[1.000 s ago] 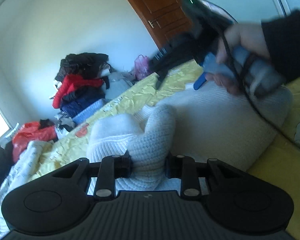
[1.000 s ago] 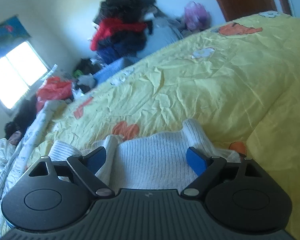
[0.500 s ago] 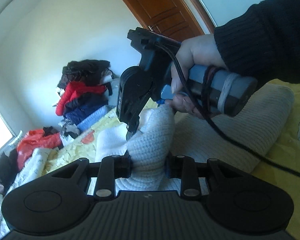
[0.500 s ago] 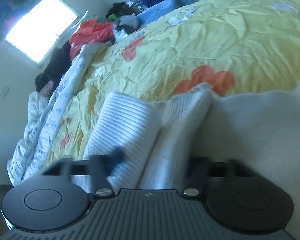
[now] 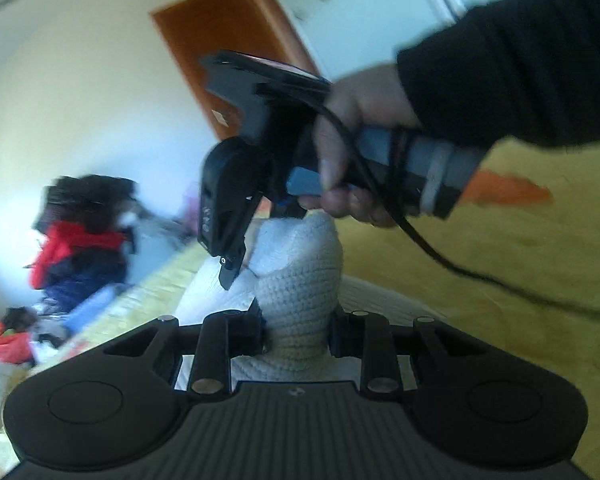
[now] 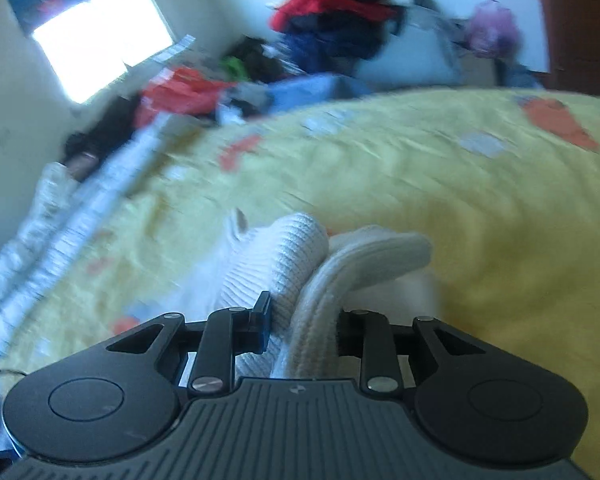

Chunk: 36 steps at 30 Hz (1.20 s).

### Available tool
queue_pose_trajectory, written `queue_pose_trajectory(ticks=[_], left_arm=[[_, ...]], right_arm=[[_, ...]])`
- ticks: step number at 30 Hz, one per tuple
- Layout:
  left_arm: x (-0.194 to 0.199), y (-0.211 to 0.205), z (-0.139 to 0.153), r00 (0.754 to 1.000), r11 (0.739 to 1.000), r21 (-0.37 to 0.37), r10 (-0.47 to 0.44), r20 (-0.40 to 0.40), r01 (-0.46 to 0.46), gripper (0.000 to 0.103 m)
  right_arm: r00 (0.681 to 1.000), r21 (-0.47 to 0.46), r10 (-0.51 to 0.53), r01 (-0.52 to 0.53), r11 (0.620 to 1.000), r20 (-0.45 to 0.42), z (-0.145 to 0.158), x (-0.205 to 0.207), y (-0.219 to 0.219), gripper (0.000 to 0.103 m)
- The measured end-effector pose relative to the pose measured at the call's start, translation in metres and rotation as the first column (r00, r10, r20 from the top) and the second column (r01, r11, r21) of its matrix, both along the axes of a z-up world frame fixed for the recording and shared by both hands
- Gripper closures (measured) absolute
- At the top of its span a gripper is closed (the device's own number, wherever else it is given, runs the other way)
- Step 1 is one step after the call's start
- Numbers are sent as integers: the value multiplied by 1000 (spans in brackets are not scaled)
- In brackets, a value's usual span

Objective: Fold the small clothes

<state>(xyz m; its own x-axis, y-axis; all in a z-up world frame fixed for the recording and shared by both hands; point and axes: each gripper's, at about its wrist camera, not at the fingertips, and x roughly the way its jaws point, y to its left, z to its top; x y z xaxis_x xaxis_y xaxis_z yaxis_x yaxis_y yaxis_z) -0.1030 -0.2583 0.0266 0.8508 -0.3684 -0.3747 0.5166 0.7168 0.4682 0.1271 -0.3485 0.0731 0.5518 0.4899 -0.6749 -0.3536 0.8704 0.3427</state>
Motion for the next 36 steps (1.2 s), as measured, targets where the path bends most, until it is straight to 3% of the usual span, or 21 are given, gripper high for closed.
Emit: queue_pose_trajectory(ticks=[1,2,4,6,8,10,11,12,14,19,21,22,23,24,25,27,29,32,33,34,36], left_arm=[[0,-8,-12,1000,999,29,-17,-7,17,75],[-2,-13,-21,1000,998,57,-21,12,21,75],[-10,-15,-28,996,995,94,-27,82,20,72],[-17,-6,-18,996,996,85,-34,87,26,69],[-29,17,-1,995,997,49,-61,78,58,65],[-43,46,10,993,997,7,-82,84,82,44],[-50,61,13,991,996,-13,-81,102,83,25],[-57,76,14,990,996,-26,-83,118,86,17],[-62,96,8,988,998,7,-70,135,70,17],[-36,95,-25,988,978,184,70,135,-95,17],[-27,91,-35,992,973,215,62,113,-85,18],[-25,89,-39,991,971,223,54,123,-81,21],[-26,85,-41,988,971,225,52,145,-84,45],[-26,82,-38,985,972,217,56,164,-91,71],[-22,85,-33,985,976,199,62,159,-93,76],[-18,84,-20,994,987,143,54,90,-67,80],[-20,84,-23,996,989,136,51,79,-62,81],[-26,77,-36,991,985,161,43,125,-63,80],[-28,75,-38,988,984,163,53,143,-76,76],[-29,76,-36,988,986,147,64,142,-85,74],[-32,88,-24,991,992,93,72,117,-83,57]], right_arm=[[999,-26,-29,29,999,-18,-14,-2,-8,71],[998,-13,-60,60,998,-17,-25,-6,-15,57],[992,98,-125,126,987,-17,-37,-13,-35,43],[982,189,-176,184,965,-62,-35,-15,-49,39],[963,237,-267,270,933,-45,-23,-20,-62,28],[949,287,-315,304,908,-7,-7,-23,-68,30],[954,313,-299,284,906,-1,-2,-23,-67,30],[964,333,-267,252,908,-2,3,-22,-64,30],[981,322,-195,189,928,-14,6,-17,-50,27],[988,138,-133,143,980,-81,-19,6,-5,28],[988,115,-119,129,985,-96,-31,11,6,35],[991,103,-106,113,988,-79,-33,10,10,48],[992,69,-109,113,991,-56,-34,10,16,69],[992,63,-116,119,991,-46,-32,8,16,77],[993,79,-111,113,990,-28,-25,3,13,86],[992,70,-118,114,991,50,-4,-10,5,86],[989,80,-131,126,989,65,-1,-14,-8,88],[987,-21,-161,162,987,3,-32,-7,-13,87],[984,-5,-171,171,985,39,-36,-13,-12,86],[980,11,-192,192,981,49,-35,-16,-13,74],[974,78,-227,225,971,23,-32,-19,-16,56]])
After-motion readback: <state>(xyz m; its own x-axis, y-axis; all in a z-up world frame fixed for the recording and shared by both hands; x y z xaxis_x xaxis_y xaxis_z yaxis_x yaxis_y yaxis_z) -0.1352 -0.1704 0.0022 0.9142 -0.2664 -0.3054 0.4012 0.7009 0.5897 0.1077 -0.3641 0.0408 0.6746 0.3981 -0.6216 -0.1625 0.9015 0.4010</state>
